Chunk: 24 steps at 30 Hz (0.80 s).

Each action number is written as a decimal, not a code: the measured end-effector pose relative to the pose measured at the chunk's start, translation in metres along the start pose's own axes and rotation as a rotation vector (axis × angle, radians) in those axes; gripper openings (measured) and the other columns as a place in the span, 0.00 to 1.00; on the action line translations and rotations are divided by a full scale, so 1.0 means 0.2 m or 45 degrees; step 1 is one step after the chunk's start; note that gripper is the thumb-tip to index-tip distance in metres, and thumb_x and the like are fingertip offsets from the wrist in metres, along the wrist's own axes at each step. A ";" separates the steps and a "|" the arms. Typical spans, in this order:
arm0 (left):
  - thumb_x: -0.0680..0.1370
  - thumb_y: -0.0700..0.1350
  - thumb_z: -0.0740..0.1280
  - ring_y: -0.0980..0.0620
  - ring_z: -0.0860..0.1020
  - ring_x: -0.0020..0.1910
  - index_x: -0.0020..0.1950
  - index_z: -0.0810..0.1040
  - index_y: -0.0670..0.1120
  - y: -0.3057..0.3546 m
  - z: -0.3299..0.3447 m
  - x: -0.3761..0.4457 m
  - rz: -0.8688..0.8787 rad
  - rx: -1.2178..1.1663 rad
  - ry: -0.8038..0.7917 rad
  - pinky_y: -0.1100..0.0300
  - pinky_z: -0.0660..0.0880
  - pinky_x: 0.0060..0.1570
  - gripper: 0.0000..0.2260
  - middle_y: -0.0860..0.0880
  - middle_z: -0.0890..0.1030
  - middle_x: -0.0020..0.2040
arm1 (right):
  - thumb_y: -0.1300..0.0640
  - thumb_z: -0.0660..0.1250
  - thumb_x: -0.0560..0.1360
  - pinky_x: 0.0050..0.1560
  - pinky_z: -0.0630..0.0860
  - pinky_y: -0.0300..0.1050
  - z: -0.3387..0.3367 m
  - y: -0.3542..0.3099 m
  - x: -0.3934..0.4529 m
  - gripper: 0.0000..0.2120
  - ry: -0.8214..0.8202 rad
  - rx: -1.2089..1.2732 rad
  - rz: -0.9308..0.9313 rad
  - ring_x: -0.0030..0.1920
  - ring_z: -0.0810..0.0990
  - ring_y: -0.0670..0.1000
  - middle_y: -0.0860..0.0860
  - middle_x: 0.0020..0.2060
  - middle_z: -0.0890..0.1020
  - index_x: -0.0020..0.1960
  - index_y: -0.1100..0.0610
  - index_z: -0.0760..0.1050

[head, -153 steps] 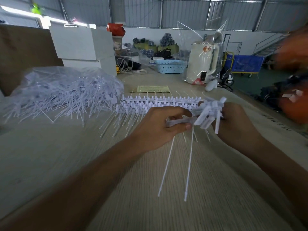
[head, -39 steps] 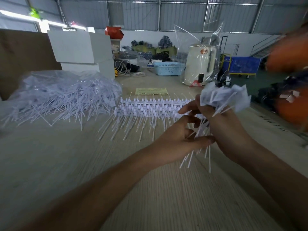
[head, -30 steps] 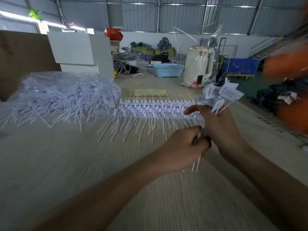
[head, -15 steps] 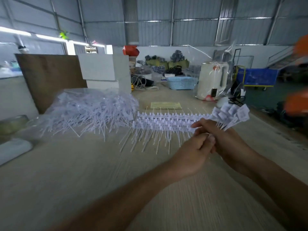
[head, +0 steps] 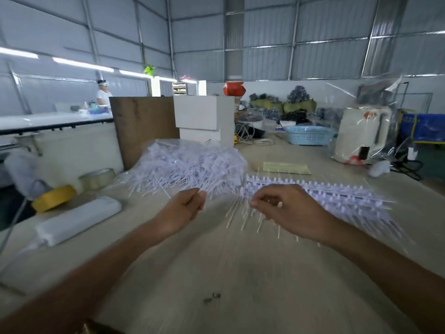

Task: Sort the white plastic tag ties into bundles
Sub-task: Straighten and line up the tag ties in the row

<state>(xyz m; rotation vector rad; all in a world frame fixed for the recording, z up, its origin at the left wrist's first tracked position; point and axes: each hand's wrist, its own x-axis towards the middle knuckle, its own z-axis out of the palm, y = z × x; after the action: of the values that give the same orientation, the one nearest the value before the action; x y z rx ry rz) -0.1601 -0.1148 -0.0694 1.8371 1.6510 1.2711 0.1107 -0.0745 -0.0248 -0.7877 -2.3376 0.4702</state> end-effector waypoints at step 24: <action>0.86 0.40 0.52 0.54 0.62 0.20 0.41 0.67 0.48 -0.23 -0.33 0.34 -0.728 -0.287 0.004 0.67 0.56 0.22 0.14 0.48 0.68 0.25 | 0.50 0.50 0.86 0.39 0.66 0.48 0.32 -0.26 1.25 0.20 0.554 -0.779 -0.183 0.42 0.80 0.59 0.56 0.42 0.83 0.52 0.59 0.77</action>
<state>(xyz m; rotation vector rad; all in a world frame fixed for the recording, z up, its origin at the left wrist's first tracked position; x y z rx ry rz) -0.2467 -0.0604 -0.0434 1.1148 1.7715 1.1390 -0.1102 0.0375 0.0650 -0.8730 -2.0995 -0.4661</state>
